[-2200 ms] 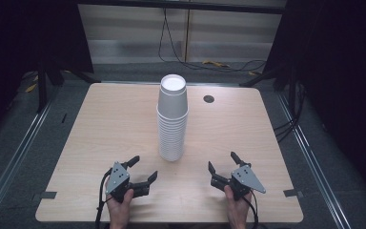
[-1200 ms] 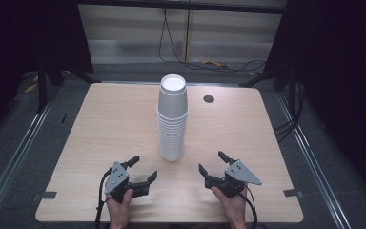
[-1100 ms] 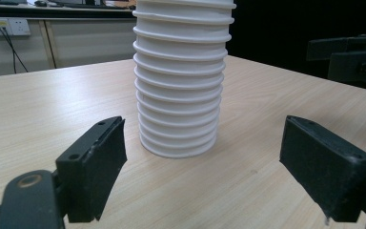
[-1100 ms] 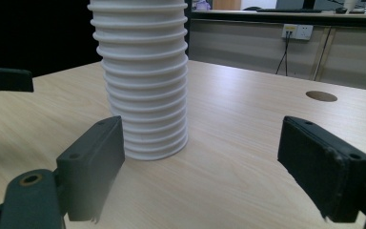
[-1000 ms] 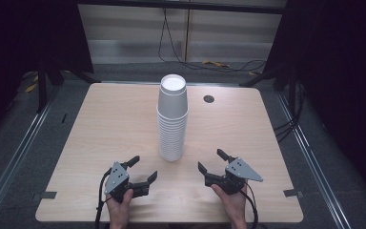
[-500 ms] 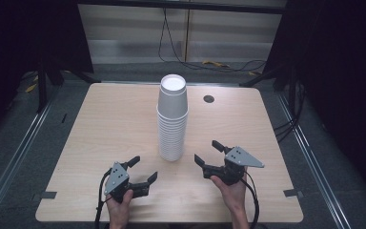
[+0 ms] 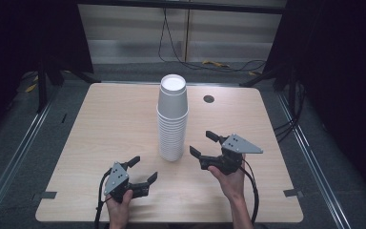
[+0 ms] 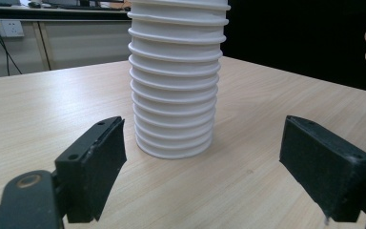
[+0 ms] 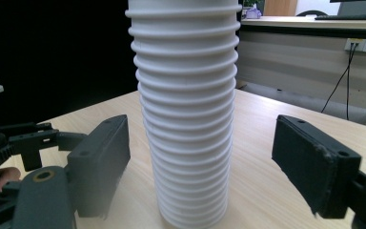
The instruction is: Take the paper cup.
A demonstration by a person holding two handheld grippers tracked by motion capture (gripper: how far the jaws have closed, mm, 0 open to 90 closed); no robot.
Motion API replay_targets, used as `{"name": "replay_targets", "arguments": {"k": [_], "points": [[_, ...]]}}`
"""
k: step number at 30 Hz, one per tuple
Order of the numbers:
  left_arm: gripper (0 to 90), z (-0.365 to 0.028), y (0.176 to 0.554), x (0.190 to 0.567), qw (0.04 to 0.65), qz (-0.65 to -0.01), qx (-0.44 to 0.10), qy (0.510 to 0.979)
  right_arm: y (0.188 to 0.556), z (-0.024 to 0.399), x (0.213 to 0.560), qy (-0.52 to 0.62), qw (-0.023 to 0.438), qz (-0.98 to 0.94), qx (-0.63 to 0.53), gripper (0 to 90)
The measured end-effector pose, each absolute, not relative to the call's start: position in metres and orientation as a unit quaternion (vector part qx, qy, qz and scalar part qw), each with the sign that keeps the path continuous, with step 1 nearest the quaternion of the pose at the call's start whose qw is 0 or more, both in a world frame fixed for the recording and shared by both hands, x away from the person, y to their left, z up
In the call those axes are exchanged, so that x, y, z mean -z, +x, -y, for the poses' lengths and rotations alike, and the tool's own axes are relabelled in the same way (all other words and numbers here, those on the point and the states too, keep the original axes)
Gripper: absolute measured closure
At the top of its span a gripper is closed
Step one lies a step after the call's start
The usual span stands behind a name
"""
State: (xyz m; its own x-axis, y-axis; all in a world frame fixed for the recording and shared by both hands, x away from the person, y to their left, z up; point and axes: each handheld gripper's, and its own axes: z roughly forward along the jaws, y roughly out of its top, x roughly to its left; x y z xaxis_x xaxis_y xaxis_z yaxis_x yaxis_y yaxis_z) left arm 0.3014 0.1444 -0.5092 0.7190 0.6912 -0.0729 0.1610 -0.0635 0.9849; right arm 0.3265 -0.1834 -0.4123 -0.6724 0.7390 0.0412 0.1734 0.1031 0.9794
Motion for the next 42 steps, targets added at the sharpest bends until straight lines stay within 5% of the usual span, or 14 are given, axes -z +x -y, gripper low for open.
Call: {"name": "replay_targets", "arguments": {"k": [42], "points": [[15.5, -0.144, 0.302, 0.509, 0.612, -0.308, -0.212, 0.697, 0.384, 0.155, 0.294, 0.233, 0.195, -0.752, -0.585, 18.7]]}}
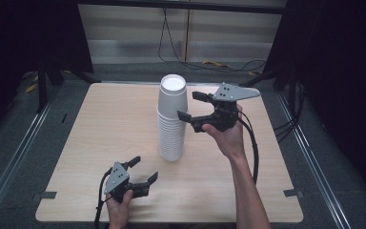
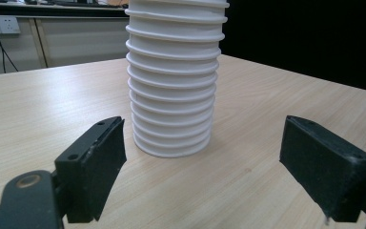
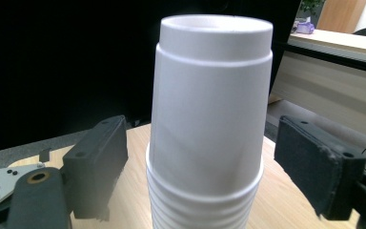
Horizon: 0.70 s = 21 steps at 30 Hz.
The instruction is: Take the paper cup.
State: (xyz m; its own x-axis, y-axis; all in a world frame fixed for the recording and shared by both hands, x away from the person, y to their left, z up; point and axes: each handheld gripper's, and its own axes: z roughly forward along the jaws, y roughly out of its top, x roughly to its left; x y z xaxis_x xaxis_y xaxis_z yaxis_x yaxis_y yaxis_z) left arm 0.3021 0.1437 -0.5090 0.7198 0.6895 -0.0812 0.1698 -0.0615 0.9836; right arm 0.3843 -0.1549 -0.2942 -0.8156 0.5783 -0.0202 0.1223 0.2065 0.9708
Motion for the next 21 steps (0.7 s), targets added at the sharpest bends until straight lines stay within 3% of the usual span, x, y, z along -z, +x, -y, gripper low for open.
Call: {"name": "replay_targets", "arguments": {"k": [21], "points": [[15.5, -0.144, 0.302, 0.509, 0.614, -0.31, -0.212, 0.695, 0.415, 0.137, 0.264, 0.219, 0.16, -0.8, -0.535, 15.8]]}}
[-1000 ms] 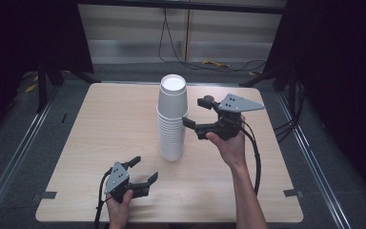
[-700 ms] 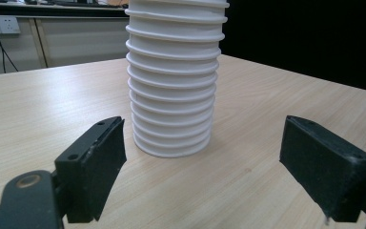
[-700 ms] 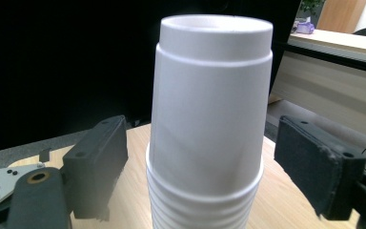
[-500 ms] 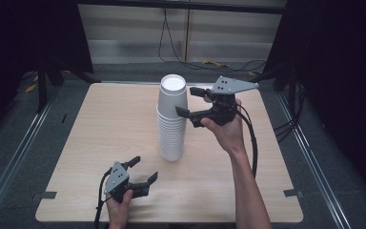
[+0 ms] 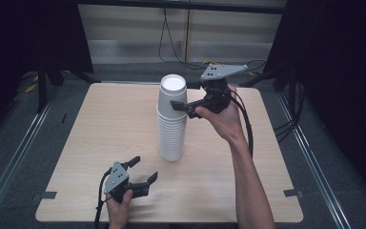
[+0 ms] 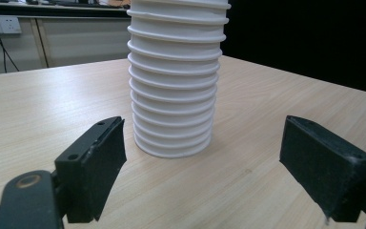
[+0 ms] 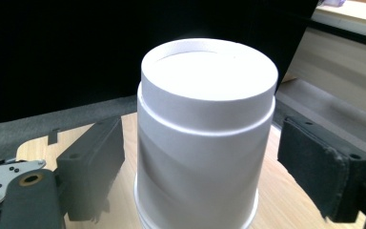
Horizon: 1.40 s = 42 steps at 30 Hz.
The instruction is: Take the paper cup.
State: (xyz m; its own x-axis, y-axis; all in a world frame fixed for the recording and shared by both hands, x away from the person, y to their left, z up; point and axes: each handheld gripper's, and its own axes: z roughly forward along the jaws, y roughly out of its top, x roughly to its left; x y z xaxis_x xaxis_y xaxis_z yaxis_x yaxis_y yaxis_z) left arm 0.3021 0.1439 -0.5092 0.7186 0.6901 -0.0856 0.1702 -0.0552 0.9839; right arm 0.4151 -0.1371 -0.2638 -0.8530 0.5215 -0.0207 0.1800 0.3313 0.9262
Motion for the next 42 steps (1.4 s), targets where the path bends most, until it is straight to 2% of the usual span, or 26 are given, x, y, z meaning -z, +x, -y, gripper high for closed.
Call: {"name": "replay_targets", "arguments": {"k": [6, 42], "points": [[15.5, -0.144, 0.302, 0.509, 0.614, -0.309, -0.211, 0.695, 0.424, 0.13, 0.261, 0.216, 0.143, -0.815, -0.517, 15.9], [15.5, -0.143, 0.302, 0.509, 0.616, -0.308, -0.207, 0.694, 0.44, 0.115, 0.254, 0.204, 0.121, -0.841, -0.486, 20.1]]}}
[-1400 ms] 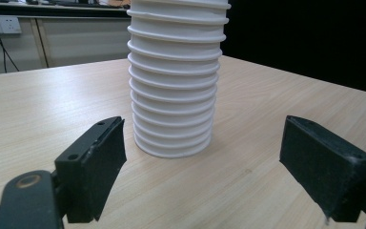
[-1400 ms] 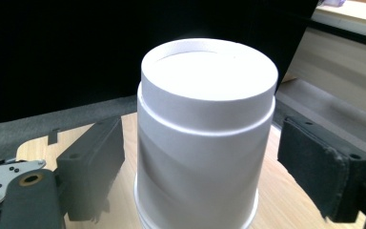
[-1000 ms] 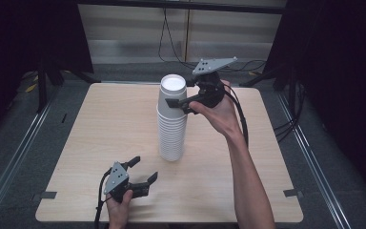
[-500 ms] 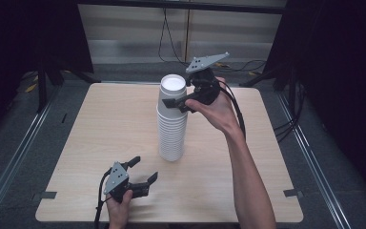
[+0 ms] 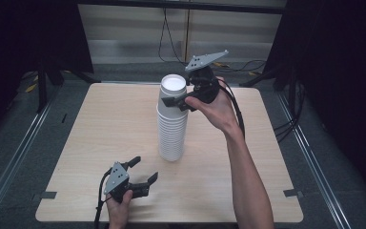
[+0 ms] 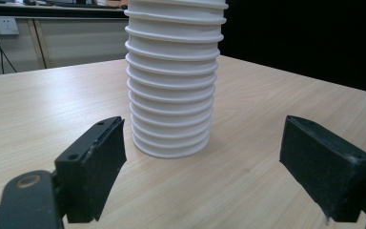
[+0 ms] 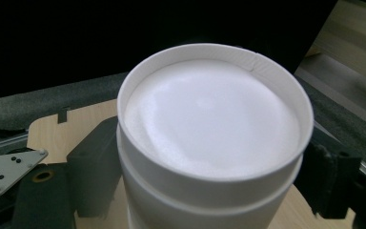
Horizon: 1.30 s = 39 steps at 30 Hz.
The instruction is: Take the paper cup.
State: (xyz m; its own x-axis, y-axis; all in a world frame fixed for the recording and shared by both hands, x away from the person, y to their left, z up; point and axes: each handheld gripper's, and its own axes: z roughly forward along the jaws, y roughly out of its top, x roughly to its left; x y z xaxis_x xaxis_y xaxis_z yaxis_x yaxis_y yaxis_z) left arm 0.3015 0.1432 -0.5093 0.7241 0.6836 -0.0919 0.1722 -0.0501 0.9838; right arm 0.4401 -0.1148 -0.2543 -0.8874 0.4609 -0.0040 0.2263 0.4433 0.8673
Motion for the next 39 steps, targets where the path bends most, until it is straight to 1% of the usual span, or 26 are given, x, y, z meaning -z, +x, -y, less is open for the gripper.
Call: {"name": "replay_targets", "arguments": {"k": [11, 31, 39], "points": [[15.5, -0.143, 0.302, 0.509, 0.616, -0.308, -0.207, 0.694, 0.435, 0.118, 0.246, 0.205, 0.131, -0.83, -0.502, 20.8], [15.5, -0.143, 0.302, 0.509, 0.614, -0.306, -0.206, 0.698, 0.43, 0.133, 0.236, 0.203, 0.134, -0.781, -0.575, 22.2], [15.5, -0.144, 0.303, 0.509, 0.613, -0.301, -0.204, 0.702, 0.428, 0.142, 0.233, 0.208, 0.145, -0.75, -0.61, 22.4]]}}
